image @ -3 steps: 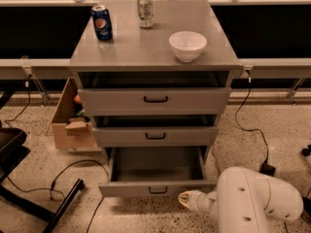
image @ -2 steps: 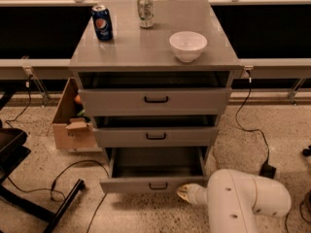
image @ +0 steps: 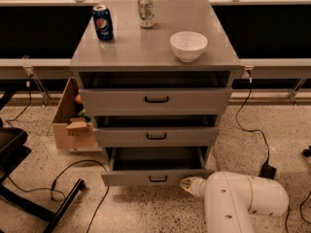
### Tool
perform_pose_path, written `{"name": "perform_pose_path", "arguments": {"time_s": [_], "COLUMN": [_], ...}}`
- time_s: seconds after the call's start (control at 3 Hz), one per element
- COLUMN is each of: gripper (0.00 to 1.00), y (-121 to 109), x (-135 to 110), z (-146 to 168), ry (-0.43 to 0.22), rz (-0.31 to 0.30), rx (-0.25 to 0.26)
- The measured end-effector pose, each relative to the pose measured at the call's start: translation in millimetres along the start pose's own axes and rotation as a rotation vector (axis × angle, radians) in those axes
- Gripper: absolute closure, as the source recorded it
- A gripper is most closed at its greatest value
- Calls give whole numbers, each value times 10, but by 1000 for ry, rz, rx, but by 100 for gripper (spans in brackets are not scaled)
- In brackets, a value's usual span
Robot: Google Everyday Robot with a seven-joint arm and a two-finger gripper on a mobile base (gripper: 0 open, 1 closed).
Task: Close bottom drawer
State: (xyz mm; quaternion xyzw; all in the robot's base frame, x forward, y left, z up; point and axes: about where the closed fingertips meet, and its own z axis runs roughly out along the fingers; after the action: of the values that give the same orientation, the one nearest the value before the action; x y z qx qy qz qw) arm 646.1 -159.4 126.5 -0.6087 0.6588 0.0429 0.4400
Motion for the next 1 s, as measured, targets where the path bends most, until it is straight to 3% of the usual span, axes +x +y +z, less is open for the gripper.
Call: {"name": "perform_pose_path", "arguments": {"time_s": [0.33,0.67,1.0], "gripper": [100,100,100], "y": [-205,-577,-719], "x": [74,143,176], "z": [3,-13,-7], "ry": [-14,-20,-25], "rz": [-12,-34,-43], "rx": [21,54,61]}}
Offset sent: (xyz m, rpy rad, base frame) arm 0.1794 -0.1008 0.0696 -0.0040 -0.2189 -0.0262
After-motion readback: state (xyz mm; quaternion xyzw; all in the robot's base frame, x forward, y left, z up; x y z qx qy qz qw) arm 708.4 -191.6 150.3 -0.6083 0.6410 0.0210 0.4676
